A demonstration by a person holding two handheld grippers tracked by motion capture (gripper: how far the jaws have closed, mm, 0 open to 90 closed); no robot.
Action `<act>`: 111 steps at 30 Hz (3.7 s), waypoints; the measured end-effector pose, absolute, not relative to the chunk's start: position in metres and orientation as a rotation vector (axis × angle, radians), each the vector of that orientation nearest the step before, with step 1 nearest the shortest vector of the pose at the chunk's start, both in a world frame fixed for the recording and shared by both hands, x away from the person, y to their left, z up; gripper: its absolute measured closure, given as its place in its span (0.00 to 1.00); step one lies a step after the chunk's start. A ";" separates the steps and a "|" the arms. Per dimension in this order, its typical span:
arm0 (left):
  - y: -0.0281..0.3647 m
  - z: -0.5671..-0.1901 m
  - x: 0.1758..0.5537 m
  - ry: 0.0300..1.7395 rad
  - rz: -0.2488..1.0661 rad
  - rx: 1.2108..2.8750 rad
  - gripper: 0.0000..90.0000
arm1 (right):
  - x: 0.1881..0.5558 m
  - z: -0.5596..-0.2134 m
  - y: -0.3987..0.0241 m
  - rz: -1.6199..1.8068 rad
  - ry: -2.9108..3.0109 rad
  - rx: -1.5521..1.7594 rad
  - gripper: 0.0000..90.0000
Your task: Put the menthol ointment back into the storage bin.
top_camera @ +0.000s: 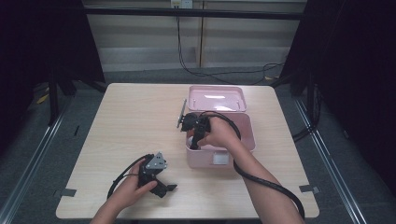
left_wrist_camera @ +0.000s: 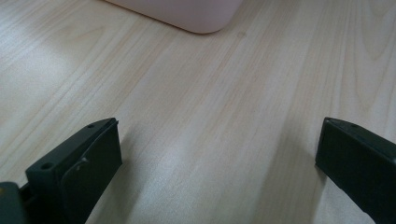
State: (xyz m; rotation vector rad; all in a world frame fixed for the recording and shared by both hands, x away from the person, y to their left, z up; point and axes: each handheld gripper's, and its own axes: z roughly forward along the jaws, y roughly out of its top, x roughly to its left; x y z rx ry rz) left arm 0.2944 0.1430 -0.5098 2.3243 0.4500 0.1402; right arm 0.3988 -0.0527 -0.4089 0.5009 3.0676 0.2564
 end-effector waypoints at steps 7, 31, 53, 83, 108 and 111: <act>0.143 -0.510 0.295 0.449 0.137 2.322 0.00 | 0.399 -0.412 -0.051 0.265 3.068 0.488 0.56; 0.143 -0.510 0.294 0.449 0.137 2.323 0.00 | 0.399 -0.419 -0.051 0.254 3.070 0.479 0.56; 0.143 -0.510 0.294 0.449 0.137 2.323 0.00 | 0.398 -0.414 -0.054 0.271 3.068 0.485 0.55; 0.143 -0.510 0.295 0.448 0.135 2.325 0.00 | 0.399 -0.384 -0.079 0.274 3.042 0.628 0.26; 0.143 -0.510 0.295 0.445 0.136 2.325 0.00 | 0.387 -0.338 -0.116 0.309 3.011 0.665 0.24; 0.143 -0.510 0.295 0.447 0.140 2.327 0.00 | 0.384 -0.334 -0.120 0.301 3.012 0.659 0.24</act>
